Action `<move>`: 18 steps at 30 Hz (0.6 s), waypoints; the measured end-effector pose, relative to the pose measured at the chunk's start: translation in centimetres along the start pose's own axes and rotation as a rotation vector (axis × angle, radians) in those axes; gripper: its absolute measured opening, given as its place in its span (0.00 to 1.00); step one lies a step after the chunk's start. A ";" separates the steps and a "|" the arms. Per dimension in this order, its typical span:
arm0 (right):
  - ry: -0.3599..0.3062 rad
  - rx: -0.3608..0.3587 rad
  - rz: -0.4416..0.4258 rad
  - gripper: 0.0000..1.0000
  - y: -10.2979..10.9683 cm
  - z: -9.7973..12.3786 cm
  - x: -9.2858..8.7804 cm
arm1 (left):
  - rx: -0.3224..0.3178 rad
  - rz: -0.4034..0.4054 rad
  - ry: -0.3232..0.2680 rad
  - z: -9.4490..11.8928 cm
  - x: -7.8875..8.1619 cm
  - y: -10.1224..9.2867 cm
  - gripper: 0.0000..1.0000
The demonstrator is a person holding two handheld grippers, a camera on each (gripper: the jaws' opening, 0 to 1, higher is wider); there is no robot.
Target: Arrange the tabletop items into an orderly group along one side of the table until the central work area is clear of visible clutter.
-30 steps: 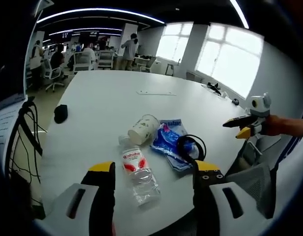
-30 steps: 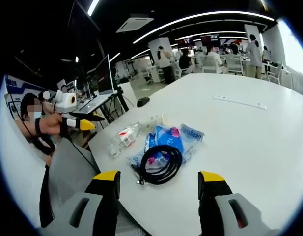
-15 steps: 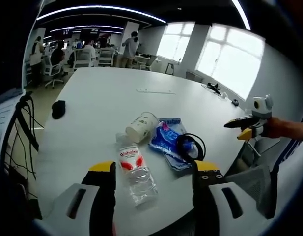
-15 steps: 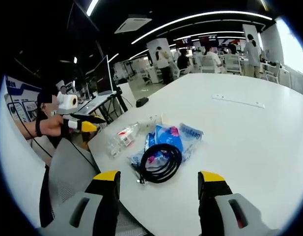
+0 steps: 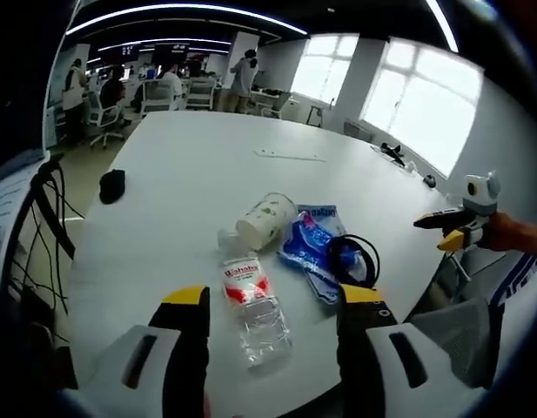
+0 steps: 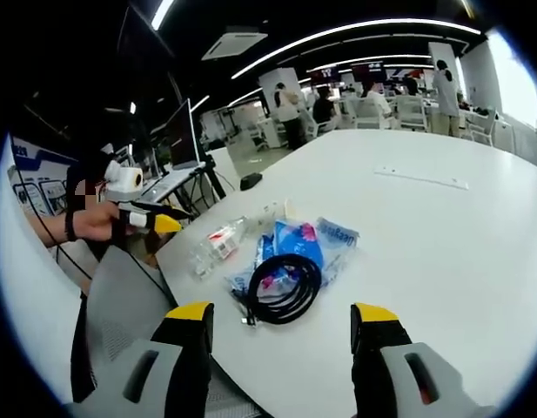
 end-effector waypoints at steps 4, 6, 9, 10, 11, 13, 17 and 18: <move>0.005 -0.003 -0.004 0.65 -0.1 -0.1 -0.2 | 0.003 0.007 0.013 -0.6 0.0 -0.1 0.58; 0.004 -0.001 -0.009 0.65 -0.1 -0.2 -0.3 | 0.007 0.022 0.017 -0.8 -0.1 0.0 0.58; 0.005 0.001 -0.010 0.65 0.1 -0.2 -0.5 | 0.020 0.062 0.027 -1.4 -0.4 0.4 0.57; 0.005 0.000 -0.010 0.65 0.1 -0.3 -0.5 | 0.020 0.081 0.027 -1.6 -0.6 0.5 0.56; 0.005 0.001 -0.012 0.65 0.1 -0.3 -0.6 | 0.019 0.119 0.030 -1.9 -0.9 0.6 0.56; 0.004 0.001 -0.018 0.65 0.1 -0.2 -0.7 | 0.026 0.147 0.032 -2.2 -1.2 0.8 0.56; 0.006 -0.002 -0.023 0.65 0.0 -0.2 -0.9 | 0.053 0.166 0.072 -3.0 -1.9 1.1 0.55; 0.006 -0.002 -0.024 0.65 -0.1 -0.1 -1.0 | 0.057 0.190 0.077 -3.1 -2.1 1.2 0.55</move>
Point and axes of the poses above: the point that each gripper's makers call its tool centre point, and the gripper's own axes: z roughly backward along the fingers, y roughly to its left, x roughly out of its top, the point moved 6 cm from there along z, roughly backward along the fingers, and after that the axes turned 3 degrees about -z, right-handed, at the moved point
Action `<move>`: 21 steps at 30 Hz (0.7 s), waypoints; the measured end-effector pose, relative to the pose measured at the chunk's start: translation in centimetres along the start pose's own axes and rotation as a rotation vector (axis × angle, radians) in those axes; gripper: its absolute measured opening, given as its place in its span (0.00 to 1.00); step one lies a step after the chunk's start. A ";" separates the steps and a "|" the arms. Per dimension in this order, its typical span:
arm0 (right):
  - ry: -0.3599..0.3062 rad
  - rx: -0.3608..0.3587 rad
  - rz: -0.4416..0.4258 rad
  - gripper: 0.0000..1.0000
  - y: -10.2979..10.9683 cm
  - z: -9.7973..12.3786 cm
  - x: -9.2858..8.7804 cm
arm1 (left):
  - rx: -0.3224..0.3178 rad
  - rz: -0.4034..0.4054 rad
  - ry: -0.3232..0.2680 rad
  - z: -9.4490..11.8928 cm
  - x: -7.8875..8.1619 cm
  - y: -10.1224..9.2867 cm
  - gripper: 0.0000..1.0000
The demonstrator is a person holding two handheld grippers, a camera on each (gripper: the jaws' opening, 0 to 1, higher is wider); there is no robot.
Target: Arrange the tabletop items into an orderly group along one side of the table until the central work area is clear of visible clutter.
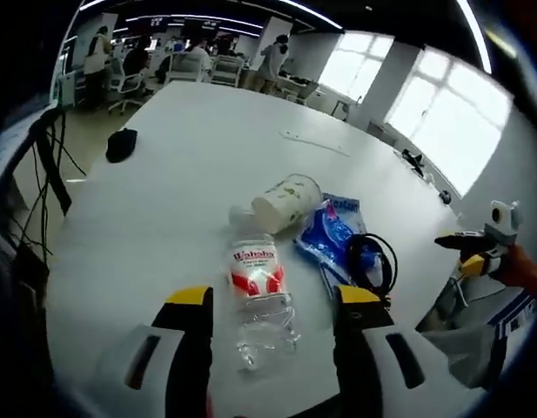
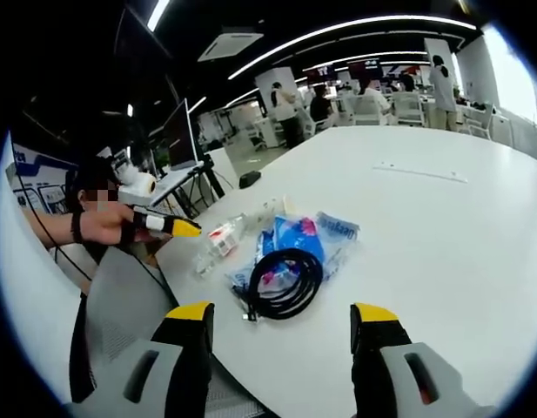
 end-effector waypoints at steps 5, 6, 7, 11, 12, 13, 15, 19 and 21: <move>-0.002 -0.004 -0.002 0.65 0.0 0.1 -0.1 | 0.036 0.061 0.016 -0.6 -0.3 0.4 0.54; -0.002 -0.004 -0.003 0.65 0.0 0.2 -0.1 | 0.039 0.073 0.019 -0.7 -0.3 0.4 0.54; -0.001 -0.005 -0.004 0.65 -0.1 0.2 -0.1 | 0.054 0.106 0.033 -0.8 -0.4 0.5 0.54; 0.002 -0.005 -0.007 0.65 -0.1 0.2 -0.4 | 0.068 0.198 0.056 -1.6 -0.5 0.7 0.54; 0.001 -0.005 -0.009 0.65 -0.1 0.3 -0.4 | 0.075 0.202 0.063 -1.7 -0.5 0.7 0.54; 0.003 -0.004 -0.010 0.65 0.0 0.3 -0.5 | 0.080 0.196 0.072 -1.9 -0.4 0.6 0.54; 0.007 -0.004 -0.011 0.65 0.0 0.2 -0.6 | 0.098 0.191 0.098 -2.3 -0.4 0.7 0.54; 0.008 -0.002 -0.015 0.65 -0.1 0.2 -0.8 | 0.116 0.244 0.124 -2.7 -0.3 0.6 0.53; 0.009 -0.002 -0.016 0.65 0.0 0.3 -0.8 | 0.117 0.311 0.121 -3.0 -0.2 0.5 0.53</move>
Point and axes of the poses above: the point that each gripper's makers call its tool centre point, and the gripper's own axes: z roughly backward along the fingers, y roughly to its left, x roughly out of its top, the point moved 6 cm from there along z, roughly backward along the fingers, and after that the axes turned 3 degrees about -z, right-handed, at the moved point
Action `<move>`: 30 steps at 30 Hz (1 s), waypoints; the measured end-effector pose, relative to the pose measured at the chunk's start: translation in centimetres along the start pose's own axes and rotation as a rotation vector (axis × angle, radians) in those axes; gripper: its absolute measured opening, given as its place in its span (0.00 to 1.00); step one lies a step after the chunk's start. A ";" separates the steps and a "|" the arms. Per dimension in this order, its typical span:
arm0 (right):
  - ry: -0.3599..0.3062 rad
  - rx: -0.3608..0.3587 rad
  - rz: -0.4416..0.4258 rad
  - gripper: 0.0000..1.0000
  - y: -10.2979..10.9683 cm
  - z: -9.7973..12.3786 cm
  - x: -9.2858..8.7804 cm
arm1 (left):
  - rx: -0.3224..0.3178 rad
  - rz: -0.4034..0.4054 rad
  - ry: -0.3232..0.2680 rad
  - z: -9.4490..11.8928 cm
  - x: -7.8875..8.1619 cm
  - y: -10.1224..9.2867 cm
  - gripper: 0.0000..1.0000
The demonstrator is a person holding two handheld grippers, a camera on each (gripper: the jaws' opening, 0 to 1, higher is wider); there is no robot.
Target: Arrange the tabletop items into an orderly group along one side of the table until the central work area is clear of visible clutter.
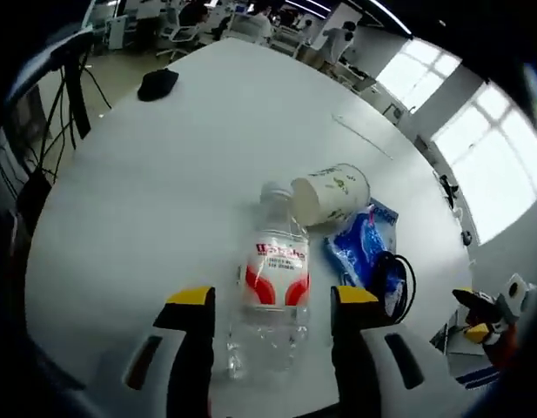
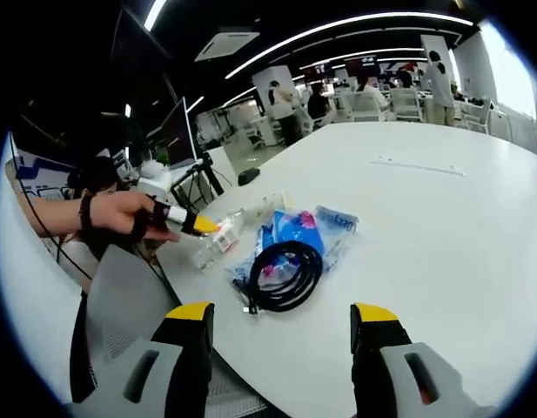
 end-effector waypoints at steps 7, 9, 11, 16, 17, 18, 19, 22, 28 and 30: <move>0.002 -0.003 -0.008 0.65 -0.3 0.1 -0.2 | 0.044 -0.046 0.036 -1.1 0.9 -0.1 0.53; 0.002 -0.003 -0.011 0.65 -0.3 0.1 -0.3 | 0.057 -0.065 0.046 -1.3 1.1 -0.1 0.53; 0.004 -0.002 -0.012 0.65 -0.3 0.1 -0.3 | 0.065 -0.076 0.054 -1.6 1.4 -0.3 0.53; 0.004 -0.003 -0.018 0.65 -0.5 0.2 -0.4 | 0.071 -0.076 0.074 -2.3 1.6 -0.6 0.53; 0.006 -0.003 -0.018 0.65 -0.5 0.1 -0.5 | 0.071 -0.079 0.077 -2.4 1.7 -0.7 0.53; 0.007 -0.004 -0.018 0.65 -0.6 0.1 -0.5 | 0.075 -0.084 0.085 -2.5 1.7 -0.7 0.53; 0.006 -0.003 -0.018 0.65 -0.6 0.1 -0.5 | 0.077 -0.089 0.090 -2.6 1.7 -0.8 0.53; 0.003 -0.004 -0.024 0.65 -0.7 0.2 -0.5 | 0.088 -0.101 0.111 -2.9 1.6 -0.9 0.53; 0.004 -0.003 -0.030 0.65 -0.8 0.1 -0.7 | 0.098 -0.133 0.126 -3.5 1.6 -1.3 0.53; 0.003 -0.003 -0.032 0.65 -0.8 0.1 -0.6 | 0.102 -0.149 0.129 -3.6 1.7 -1.4 0.52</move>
Point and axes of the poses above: the point that each gripper's makers call its tool centre point, and the gripper's own axes: z roughly backward along the fingers, y roughly to its left, x roughly out of its top, the point moved 6 cm from there along z, roughly backward along the fingers, and after that the axes turned 3 degrees about -z, right-handed, at the moved point
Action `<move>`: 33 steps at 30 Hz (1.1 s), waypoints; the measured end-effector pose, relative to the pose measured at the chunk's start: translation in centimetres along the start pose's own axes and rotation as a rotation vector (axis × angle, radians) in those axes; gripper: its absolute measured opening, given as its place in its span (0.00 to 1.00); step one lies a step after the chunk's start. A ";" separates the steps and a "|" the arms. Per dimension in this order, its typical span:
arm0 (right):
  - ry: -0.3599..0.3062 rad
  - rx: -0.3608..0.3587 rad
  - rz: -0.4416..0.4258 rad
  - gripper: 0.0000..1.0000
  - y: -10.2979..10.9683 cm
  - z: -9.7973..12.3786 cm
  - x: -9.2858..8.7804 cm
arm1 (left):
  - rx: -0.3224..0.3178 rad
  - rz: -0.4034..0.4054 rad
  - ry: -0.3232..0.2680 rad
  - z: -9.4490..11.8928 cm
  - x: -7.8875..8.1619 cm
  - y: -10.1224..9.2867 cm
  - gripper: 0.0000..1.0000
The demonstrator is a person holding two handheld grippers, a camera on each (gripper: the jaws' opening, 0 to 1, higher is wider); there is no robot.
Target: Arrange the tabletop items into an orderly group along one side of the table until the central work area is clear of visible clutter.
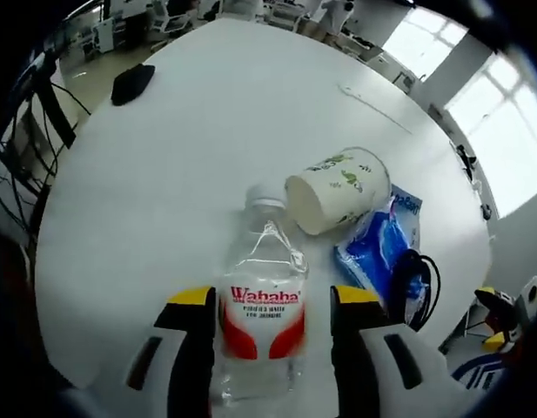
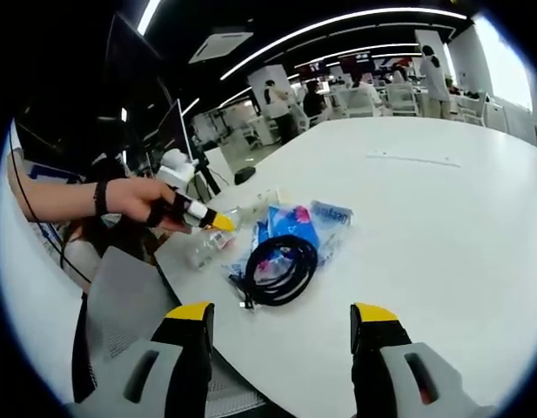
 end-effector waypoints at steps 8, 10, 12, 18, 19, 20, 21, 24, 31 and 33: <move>-0.004 0.001 -0.002 0.65 -0.1 0.1 0.1 | 0.050 -0.138 0.038 -0.4 0.1 0.0 0.46; -0.005 0.000 -0.004 0.65 -0.2 0.1 0.2 | 0.067 -0.181 0.045 -0.5 0.1 0.3 0.40; -0.006 0.000 -0.005 0.65 -0.2 0.1 0.2 | 0.035 -0.168 0.036 -0.6 0.2 0.0 0.39; -0.005 0.000 -0.011 0.64 -0.2 0.0 -0.1 | -0.003 -0.170 0.038 -0.3 -0.1 0.5 0.38; -0.006 0.001 -0.013 0.64 -0.2 0.0 -0.1 | -0.003 -0.164 0.038 -0.2 -0.2 0.6 0.38; -0.006 0.001 -0.014 0.64 -0.2 0.0 -0.1 | -0.002 -0.157 0.031 -0.1 -0.2 0.7 0.38; -0.006 0.002 -0.015 0.64 -0.2 0.0 -0.1 | -0.001 -0.154 0.030 0.0 -0.3 0.8 0.38; 0.000 0.005 -0.011 0.64 0.0 -0.2 -0.2 | 0.000 -0.148 0.021 0.3 -0.5 1.0 0.38; -0.003 0.012 -0.005 0.64 0.1 -0.5 0.1 | 0.001 -0.119 -0.008 1.3 -0.6 1.5 0.38; -0.002 0.013 -0.002 0.64 0.1 -0.6 0.1 | 0.001 -0.107 -0.017 1.5 -0.7 1.6 0.38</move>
Point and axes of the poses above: the point that each gripper's makers call its tool centre point, and the gripper's own axes: z roughly backward along the fingers, y roughly to its left, x roughly out of its top, the point moved 6 cm from there along z, roughly backward along the fingers, and after that the axes turned 3 degrees about -z, right-handed, at the moved point
